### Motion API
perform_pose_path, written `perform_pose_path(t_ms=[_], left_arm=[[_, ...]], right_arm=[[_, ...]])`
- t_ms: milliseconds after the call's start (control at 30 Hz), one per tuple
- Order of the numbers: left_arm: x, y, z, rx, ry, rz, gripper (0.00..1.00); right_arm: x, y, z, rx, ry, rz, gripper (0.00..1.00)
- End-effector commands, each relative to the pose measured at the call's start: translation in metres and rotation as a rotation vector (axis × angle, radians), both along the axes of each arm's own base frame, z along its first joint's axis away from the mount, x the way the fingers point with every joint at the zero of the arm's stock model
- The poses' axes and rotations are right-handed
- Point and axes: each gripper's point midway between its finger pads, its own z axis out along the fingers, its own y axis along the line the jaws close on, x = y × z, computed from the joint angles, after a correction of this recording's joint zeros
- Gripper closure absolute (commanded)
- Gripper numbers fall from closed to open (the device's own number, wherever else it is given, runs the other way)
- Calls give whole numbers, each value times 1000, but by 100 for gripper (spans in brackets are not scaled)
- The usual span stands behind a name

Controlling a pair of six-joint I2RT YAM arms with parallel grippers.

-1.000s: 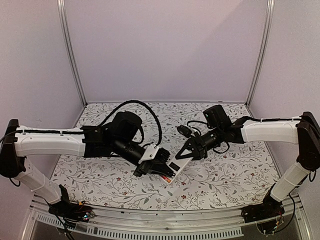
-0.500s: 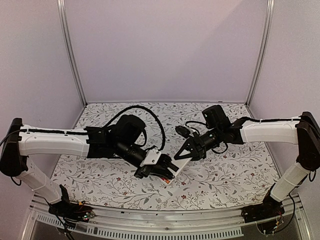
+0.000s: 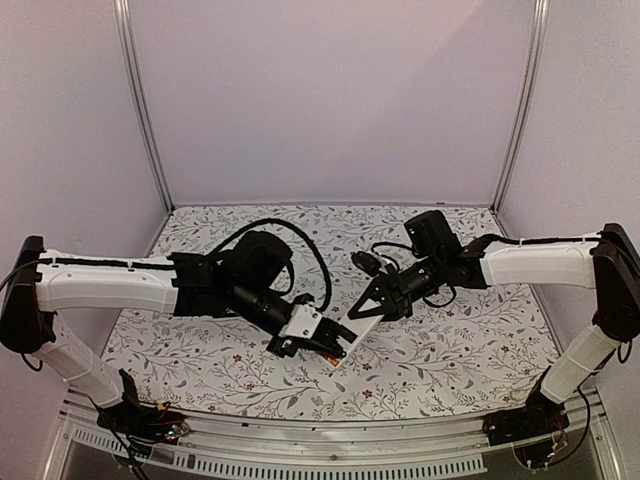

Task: Load the batteries into the remote control
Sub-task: Place the battery in the battery compartment.

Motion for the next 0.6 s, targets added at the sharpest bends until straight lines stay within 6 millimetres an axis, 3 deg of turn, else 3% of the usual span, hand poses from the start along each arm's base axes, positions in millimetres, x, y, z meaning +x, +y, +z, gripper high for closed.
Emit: perform_pose_path(t_ms=[0, 167, 567], left_arm=[[7, 13, -18, 104, -70, 32, 100], [10, 19, -29, 138, -103, 34, 100], [11, 19, -28, 132, -112, 42, 79]], right_arm=[[-9, 2, 10, 47, 16, 48, 100], [-10, 2, 12, 55, 15, 50, 100], [-10, 2, 12, 55, 24, 47, 100]])
